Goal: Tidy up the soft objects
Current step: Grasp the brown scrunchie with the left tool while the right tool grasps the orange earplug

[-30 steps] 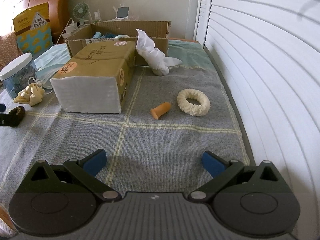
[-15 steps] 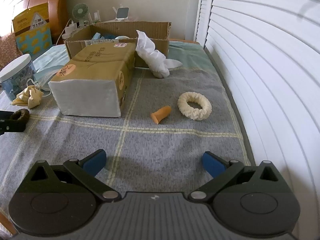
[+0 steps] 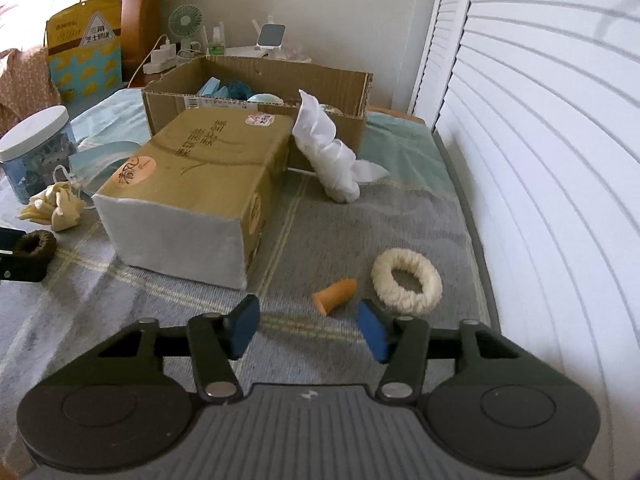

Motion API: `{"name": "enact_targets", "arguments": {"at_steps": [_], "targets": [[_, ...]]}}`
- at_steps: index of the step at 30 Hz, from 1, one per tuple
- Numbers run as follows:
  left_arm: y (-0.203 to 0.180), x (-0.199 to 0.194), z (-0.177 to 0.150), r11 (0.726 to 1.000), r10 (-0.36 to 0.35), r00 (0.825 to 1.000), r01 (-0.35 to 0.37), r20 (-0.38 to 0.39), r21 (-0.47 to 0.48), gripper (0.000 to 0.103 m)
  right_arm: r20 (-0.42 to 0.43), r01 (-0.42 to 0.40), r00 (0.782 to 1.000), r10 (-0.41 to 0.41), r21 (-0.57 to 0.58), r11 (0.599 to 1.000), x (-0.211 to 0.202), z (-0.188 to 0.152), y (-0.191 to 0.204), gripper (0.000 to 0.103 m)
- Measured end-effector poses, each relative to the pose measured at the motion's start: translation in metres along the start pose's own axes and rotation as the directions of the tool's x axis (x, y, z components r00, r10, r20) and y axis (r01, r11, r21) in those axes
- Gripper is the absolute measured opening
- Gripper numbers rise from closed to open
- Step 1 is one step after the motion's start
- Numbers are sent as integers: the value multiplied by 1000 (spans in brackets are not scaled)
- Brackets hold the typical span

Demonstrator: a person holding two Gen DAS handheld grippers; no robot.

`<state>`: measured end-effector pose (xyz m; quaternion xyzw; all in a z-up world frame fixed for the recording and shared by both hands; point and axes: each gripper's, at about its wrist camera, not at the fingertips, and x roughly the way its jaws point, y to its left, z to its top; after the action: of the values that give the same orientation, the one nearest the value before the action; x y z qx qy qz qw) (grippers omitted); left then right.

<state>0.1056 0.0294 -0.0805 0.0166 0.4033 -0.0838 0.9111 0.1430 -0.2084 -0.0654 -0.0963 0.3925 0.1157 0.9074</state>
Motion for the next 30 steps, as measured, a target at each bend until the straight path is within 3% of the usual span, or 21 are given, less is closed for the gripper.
{"name": "enact_targets", "arguments": {"at_steps": [16,19,30], "targets": [[-1,0,-1,1000,-2,1000,2,2,7,44,14,-17,1000,18,-38,999,11,10,-5,58],[-1,0,-1,1000,-5,1000,5,1,5,44,9,-43,999,43,-46,998,9,8,-3,47],[-1,0,-1,1000,-6,1000,6,2,1,44,-5,-45,999,44,-58,997,-5,-1,3,46]]}}
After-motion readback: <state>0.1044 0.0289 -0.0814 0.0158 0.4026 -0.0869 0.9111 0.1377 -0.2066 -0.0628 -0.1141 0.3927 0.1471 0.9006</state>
